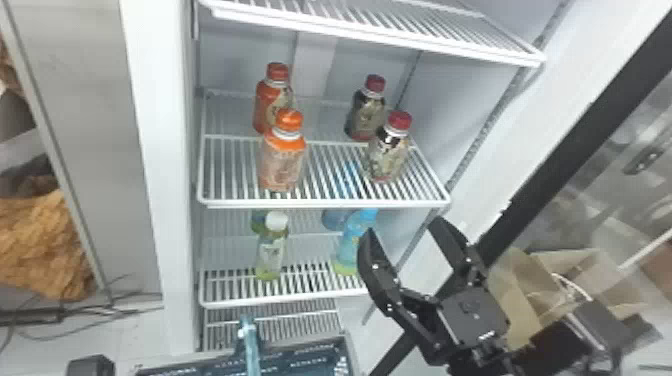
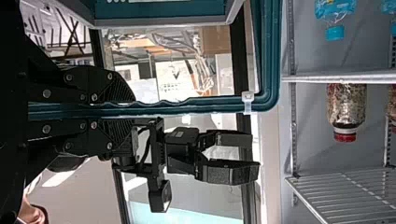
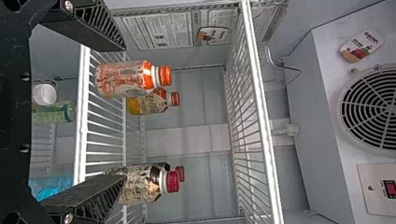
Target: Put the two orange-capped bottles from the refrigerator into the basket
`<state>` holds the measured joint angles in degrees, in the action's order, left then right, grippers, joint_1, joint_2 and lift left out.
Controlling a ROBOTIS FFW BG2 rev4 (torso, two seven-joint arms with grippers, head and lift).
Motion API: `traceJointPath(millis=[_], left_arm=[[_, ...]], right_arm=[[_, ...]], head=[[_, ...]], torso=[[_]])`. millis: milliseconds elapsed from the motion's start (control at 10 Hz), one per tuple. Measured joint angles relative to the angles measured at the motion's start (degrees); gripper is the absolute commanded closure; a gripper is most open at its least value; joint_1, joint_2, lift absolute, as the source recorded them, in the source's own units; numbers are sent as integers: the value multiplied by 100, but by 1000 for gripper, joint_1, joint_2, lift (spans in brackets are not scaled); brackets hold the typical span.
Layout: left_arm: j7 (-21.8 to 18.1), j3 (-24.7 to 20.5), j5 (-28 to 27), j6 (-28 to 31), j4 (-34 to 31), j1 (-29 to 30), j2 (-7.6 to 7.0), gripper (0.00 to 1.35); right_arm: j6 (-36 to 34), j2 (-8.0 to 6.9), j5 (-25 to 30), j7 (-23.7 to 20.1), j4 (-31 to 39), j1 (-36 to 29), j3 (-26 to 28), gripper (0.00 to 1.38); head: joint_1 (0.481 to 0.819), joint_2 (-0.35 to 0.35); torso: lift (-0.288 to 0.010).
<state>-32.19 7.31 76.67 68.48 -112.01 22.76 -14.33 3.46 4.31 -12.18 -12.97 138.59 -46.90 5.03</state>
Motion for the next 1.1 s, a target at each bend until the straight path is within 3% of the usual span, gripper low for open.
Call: traceJointPath(millis=[800,1100], left_arm=[[2,11,11,-13,0,-9,0,1210],[1,0,11,-14,0,14,0,1210]], right_arm=[[48,0,-5,-21,-60,34,11,78],[164,90,-14,-21,-487,496,-130,78]], head=[[695,-350],[695,-350]], torso=[[-40],[-40]])
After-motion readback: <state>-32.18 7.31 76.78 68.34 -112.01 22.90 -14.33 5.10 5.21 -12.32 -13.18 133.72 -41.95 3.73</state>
